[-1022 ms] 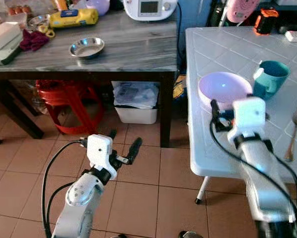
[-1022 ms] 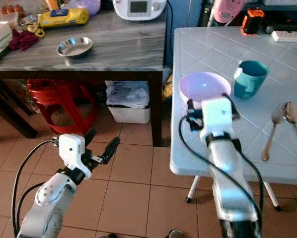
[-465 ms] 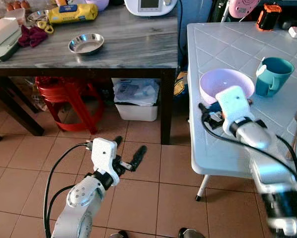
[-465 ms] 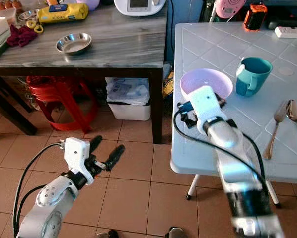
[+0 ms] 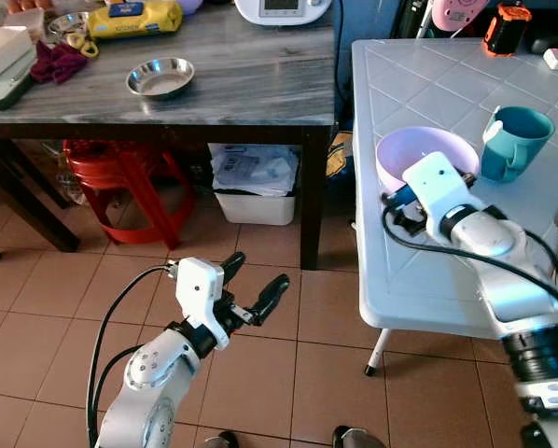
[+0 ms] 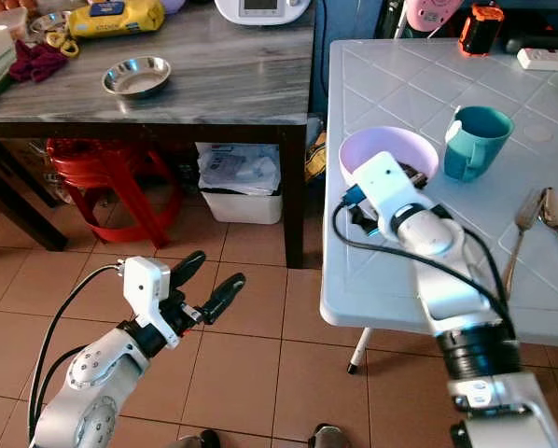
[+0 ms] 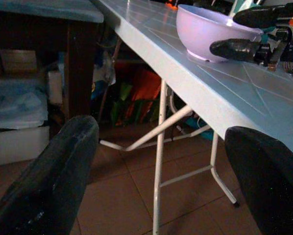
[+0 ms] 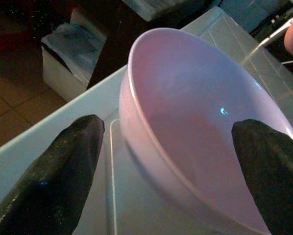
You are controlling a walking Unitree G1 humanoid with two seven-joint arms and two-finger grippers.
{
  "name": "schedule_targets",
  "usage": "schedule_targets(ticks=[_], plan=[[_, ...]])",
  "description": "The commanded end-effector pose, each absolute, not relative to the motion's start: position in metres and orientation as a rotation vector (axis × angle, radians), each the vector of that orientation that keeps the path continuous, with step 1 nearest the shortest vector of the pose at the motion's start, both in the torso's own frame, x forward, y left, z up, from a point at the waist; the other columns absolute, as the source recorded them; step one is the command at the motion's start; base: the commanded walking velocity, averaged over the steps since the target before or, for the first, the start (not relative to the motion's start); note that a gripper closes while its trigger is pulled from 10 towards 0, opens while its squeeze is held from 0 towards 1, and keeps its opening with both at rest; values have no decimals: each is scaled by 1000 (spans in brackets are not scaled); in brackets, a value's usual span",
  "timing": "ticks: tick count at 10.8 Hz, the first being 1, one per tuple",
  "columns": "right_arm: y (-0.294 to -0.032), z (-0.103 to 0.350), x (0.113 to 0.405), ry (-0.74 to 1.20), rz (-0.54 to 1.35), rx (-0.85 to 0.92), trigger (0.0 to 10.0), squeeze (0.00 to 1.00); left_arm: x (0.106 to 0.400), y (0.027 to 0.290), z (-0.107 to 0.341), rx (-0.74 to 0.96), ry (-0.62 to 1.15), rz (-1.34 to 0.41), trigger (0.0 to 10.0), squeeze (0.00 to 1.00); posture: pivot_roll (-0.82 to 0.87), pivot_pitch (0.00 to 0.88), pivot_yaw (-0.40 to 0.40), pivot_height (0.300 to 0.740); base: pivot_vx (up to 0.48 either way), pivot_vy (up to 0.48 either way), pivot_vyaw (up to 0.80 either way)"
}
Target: Setting the table
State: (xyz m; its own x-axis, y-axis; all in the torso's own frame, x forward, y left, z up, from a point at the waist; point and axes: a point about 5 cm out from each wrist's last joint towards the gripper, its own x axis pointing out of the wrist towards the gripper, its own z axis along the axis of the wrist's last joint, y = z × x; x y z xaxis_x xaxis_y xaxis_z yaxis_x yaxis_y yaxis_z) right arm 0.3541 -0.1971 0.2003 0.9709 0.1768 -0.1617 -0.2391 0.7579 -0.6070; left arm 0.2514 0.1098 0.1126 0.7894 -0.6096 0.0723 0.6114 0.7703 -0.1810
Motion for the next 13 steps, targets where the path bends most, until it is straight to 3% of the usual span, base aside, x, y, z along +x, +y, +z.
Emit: schedule_targets(ticks=[1, 2, 3, 13], plan=[[-196, 198, 357, 116, 252, -697, 10000, 0, 251, 110, 116, -189, -27, -677, 10000, 0, -114, 197, 69, 740, 0, 0, 0], [-200, 193, 358, 143, 258, -701, 10000, 0, 252, 110, 116, -190, -32, -678, 10000, 0, -113, 196, 68, 740, 0, 0, 0], [-203, 189, 360, 165, 257, -703, 0, 0, 253, 110, 116, -188, -35, -675, 10000, 0, -111, 194, 66, 740, 0, 0, 0], [-209, 176, 358, 204, 317, -784, 0, 0, 253, 115, 114, -157, -16, -660, 10000, 0, -97, 197, 77, 740, 0, 0, 0]])
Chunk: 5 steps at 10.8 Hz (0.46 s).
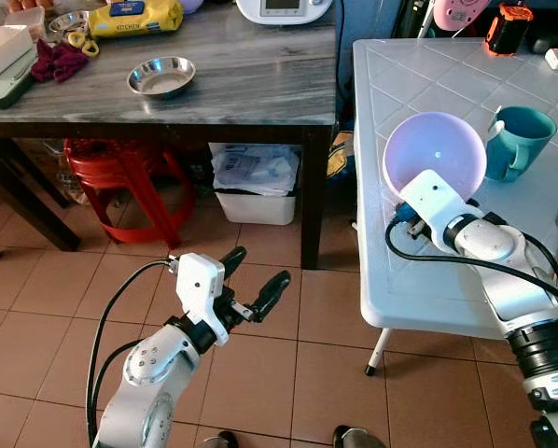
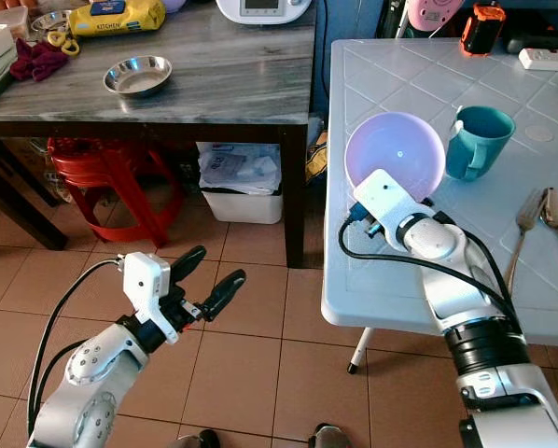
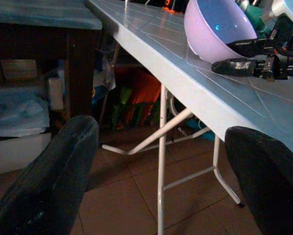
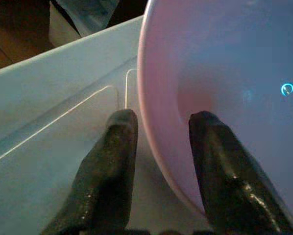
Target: Setting the table
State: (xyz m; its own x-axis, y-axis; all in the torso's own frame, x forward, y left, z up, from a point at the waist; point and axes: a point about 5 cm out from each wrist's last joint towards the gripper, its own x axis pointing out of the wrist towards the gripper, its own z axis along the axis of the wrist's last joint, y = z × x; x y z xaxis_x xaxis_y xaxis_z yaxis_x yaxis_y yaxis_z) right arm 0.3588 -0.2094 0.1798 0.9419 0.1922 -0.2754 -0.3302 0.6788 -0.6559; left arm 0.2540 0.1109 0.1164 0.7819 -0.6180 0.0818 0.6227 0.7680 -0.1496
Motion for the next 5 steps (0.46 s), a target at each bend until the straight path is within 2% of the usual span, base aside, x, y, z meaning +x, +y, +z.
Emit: schedule_targets(ticks=[1, 5], plan=[[-209, 174, 357, 207, 321, -785, 0, 0, 253, 115, 114, -156, -15, -660, 10000, 0, -95, 197, 78, 740, 0, 0, 0], [-207, 170, 356, 213, 337, -781, 0, 0, 253, 117, 112, -147, -7, -658, 10000, 0, -87, 194, 81, 740, 0, 0, 0]])
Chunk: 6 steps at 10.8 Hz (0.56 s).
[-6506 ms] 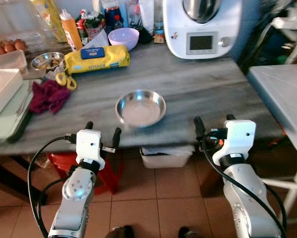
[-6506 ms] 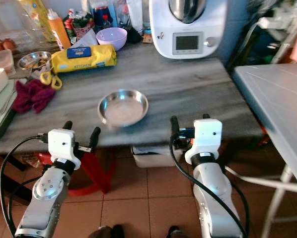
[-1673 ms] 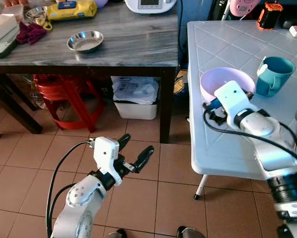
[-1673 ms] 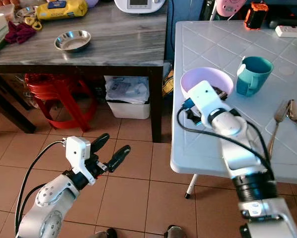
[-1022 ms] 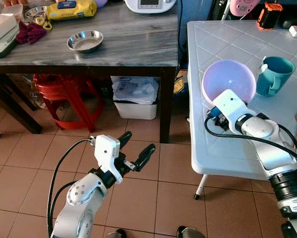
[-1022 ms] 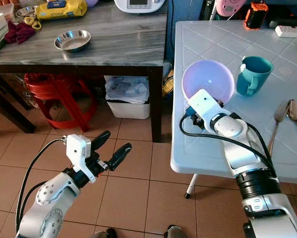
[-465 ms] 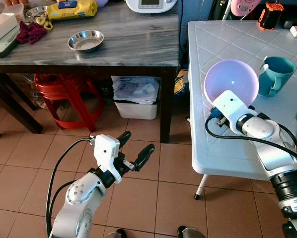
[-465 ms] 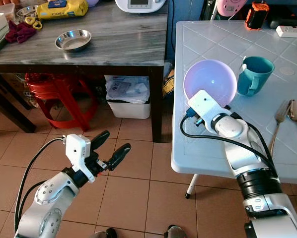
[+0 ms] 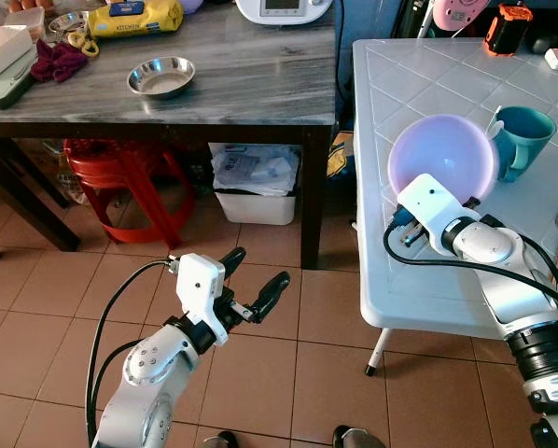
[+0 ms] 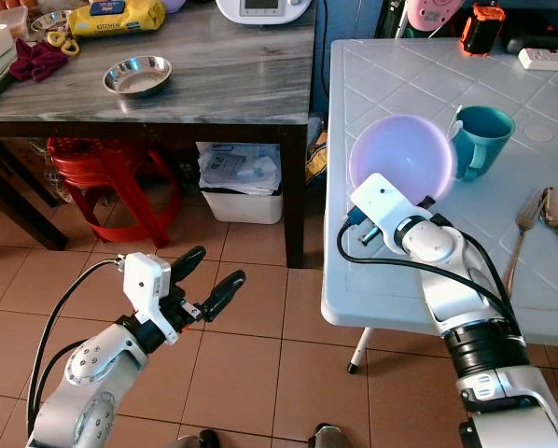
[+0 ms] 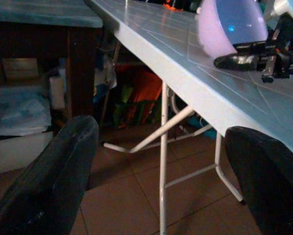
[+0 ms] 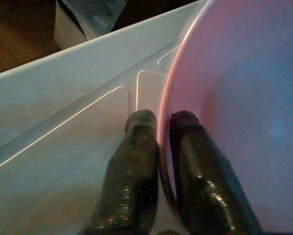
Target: Setting the table
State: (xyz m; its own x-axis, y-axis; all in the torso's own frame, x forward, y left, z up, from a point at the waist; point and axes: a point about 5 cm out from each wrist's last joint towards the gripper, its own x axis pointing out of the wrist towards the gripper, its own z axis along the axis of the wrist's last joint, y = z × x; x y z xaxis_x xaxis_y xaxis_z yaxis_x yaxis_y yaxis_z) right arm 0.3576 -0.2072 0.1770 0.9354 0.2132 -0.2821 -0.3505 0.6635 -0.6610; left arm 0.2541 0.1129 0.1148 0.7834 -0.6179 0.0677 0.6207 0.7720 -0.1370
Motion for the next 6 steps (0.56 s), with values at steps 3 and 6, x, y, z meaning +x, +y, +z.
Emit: schedule_targets(ticks=[3, 6], plan=[[-206, 174, 358, 183, 323, -770, 0, 0, 253, 120, 110, -135, -4, -651, 10000, 0, -79, 188, 91, 740, 0, 0, 0], [-196, 186, 359, 76, 299, -706, 0, 0, 257, 123, 111, -123, -7, -639, 10000, 0, -77, 177, 97, 740, 0, 0, 0]])
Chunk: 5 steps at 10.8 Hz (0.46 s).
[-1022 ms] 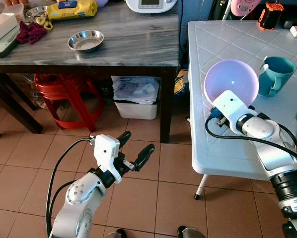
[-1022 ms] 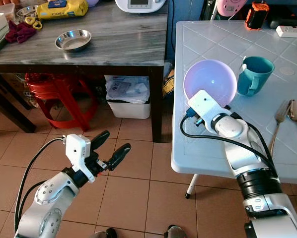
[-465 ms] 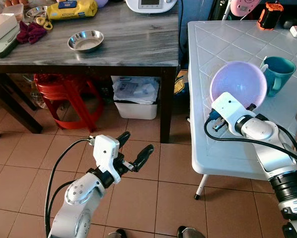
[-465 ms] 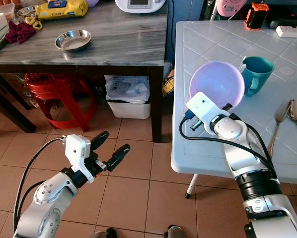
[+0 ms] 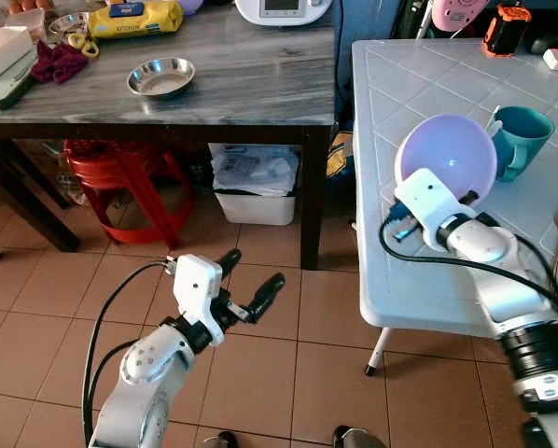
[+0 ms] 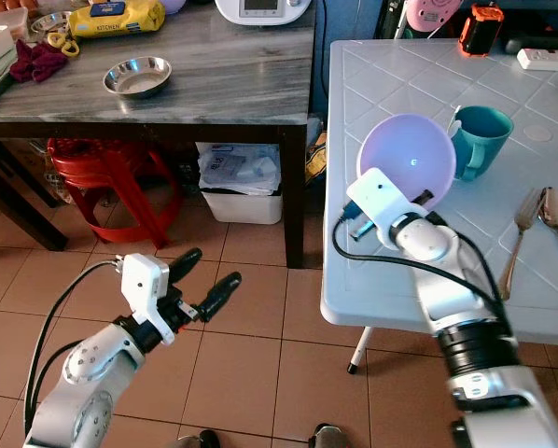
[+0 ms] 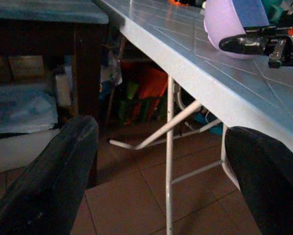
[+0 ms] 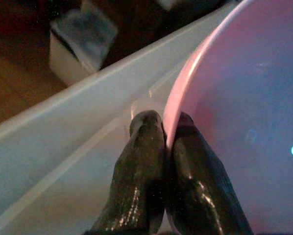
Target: Setting the table
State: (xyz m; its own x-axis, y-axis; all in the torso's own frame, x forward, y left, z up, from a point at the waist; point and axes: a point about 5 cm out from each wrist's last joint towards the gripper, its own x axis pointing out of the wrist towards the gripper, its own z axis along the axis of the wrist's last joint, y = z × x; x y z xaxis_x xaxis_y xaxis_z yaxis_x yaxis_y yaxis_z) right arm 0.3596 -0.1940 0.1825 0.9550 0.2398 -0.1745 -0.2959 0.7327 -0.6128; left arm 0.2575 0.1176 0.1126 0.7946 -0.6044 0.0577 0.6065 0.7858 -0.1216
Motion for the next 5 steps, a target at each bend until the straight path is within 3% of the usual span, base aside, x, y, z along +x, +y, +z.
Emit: schedule_targets(ticks=[1, 3, 4, 5], plan=[[-191, 194, 358, 15, 273, -639, 0, 0, 259, 124, 111, -114, -10, -621, 10000, 0, -77, 175, 98, 740, 0, 0, 0], [-180, 207, 354, -117, 235, -470, 0, 0, 264, 128, 114, -108, -18, -553, 10000, 0, -76, 164, 101, 740, 0, 0, 0], [-170, 215, 344, -211, 235, -316, 549, 0, 270, 135, 117, -95, -32, -479, 10000, 0, -77, 159, 102, 740, 0, 0, 0], [-165, 216, 337, -257, 234, -276, 7412, 0, 272, 137, 120, -97, -55, -449, 10000, 0, -79, 154, 102, 740, 0, 0, 0]])
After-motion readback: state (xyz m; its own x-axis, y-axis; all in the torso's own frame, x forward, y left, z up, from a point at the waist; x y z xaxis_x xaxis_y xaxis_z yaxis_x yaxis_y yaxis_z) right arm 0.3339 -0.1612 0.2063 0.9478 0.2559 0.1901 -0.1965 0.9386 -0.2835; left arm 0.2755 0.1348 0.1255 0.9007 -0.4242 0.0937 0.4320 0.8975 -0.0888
